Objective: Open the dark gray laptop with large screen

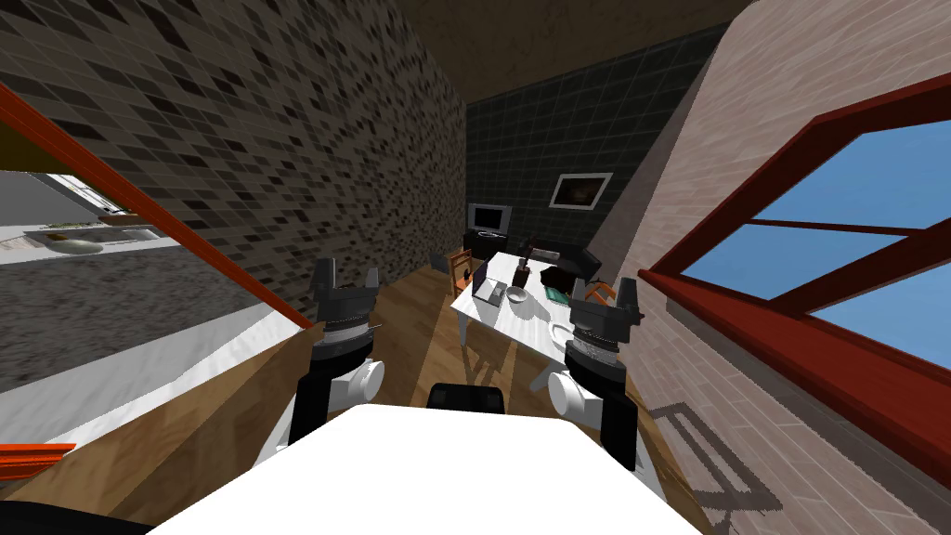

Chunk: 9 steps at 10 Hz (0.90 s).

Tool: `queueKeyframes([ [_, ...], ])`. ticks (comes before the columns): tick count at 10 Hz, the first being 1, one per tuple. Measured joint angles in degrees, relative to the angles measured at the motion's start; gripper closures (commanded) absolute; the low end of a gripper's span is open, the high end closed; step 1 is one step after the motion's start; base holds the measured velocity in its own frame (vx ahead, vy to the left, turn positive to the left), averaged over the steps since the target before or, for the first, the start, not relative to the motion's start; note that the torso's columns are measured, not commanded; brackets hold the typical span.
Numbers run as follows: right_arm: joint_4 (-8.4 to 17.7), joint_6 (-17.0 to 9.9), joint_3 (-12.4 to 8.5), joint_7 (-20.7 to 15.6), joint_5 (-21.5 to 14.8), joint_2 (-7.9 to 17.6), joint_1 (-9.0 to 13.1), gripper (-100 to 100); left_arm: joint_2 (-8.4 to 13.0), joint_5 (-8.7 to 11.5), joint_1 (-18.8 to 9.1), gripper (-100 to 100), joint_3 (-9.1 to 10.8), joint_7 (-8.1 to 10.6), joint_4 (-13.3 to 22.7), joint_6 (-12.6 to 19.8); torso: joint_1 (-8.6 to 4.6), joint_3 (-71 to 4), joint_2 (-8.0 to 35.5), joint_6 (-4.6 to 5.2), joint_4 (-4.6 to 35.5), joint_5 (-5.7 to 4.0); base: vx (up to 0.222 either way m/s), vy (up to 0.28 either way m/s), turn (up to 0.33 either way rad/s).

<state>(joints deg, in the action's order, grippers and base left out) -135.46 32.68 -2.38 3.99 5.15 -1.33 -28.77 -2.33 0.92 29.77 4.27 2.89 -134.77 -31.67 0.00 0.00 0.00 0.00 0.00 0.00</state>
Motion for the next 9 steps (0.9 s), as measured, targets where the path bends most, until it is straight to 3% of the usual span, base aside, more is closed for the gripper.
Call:
queueKeyframes([
  [2, 0.0, 0.0, 0.0, 0.0, 0.0, 0.0, 0.0, 0, 0.0, 0.0, 0.0, 0, 0.0, 0.0, 0.0, 0.0, 0.0, -12.0, 5.97, 0.0, 6.0, 0.0, 0.0, 0.0, 0.0],
  [9, -0.02, 0.01, 0.0, 0.0, 0.0, 0.0, 0.0, 0, 0.0, 0.0, 0.0, 0, 0.0, 0.0, -0.02, -0.01, 0.0, -70.73, 35.39, 0.0, 35.37, 0.0, 0.0, 0.0, 0.0],
])
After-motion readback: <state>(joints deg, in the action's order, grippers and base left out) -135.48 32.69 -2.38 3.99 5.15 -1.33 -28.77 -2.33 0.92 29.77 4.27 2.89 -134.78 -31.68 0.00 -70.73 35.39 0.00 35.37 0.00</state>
